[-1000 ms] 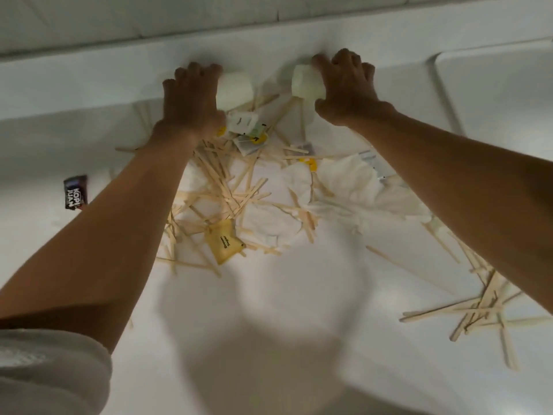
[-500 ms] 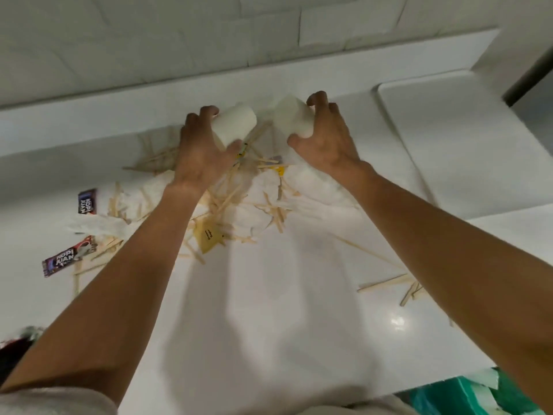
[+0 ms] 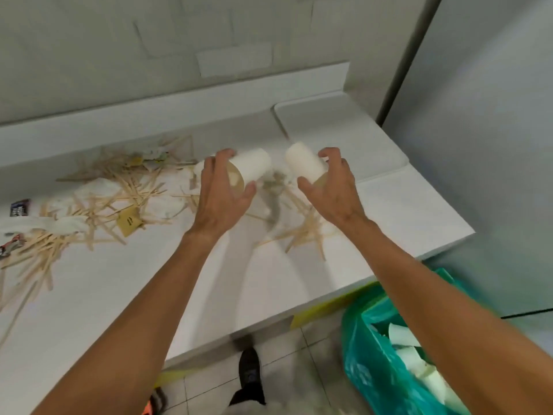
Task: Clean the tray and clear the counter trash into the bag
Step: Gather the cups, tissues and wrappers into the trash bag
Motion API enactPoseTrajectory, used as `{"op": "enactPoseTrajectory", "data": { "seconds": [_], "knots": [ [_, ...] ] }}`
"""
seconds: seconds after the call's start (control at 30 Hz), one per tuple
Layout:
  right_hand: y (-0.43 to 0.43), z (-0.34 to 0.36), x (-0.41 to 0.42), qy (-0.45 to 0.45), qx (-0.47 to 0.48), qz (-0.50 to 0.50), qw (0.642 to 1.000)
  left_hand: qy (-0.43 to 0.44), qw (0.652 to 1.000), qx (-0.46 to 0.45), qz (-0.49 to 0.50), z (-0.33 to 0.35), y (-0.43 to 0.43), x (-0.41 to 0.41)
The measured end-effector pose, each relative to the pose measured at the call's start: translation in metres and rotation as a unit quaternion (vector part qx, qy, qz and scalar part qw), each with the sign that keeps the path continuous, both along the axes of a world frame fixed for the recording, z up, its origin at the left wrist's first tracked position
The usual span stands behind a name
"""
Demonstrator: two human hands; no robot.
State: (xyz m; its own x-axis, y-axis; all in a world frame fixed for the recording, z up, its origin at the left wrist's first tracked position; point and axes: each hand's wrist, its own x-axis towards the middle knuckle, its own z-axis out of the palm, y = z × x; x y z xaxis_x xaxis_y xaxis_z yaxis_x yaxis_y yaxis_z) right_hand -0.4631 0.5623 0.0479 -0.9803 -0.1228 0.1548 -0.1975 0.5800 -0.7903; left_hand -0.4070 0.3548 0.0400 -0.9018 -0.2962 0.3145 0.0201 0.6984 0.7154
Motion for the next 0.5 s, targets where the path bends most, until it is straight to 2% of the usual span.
{"op": "enactPoseTrajectory", "data": {
  "seconds": [0.27, 0.5],
  "knots": [
    [0.171, -0.018, 0.084, 0.012, -0.069, -0.106, 0.992, -0.016, 0.989, 0.038, -0.140, -0.013, 0.167, 0.057],
    [0.297, -0.073, 0.174, -0.060, -0.032, -0.215, 0.974, -0.093, 0.962, 0.034, -0.253, -0.072, 0.295, 0.111]
  ]
}}
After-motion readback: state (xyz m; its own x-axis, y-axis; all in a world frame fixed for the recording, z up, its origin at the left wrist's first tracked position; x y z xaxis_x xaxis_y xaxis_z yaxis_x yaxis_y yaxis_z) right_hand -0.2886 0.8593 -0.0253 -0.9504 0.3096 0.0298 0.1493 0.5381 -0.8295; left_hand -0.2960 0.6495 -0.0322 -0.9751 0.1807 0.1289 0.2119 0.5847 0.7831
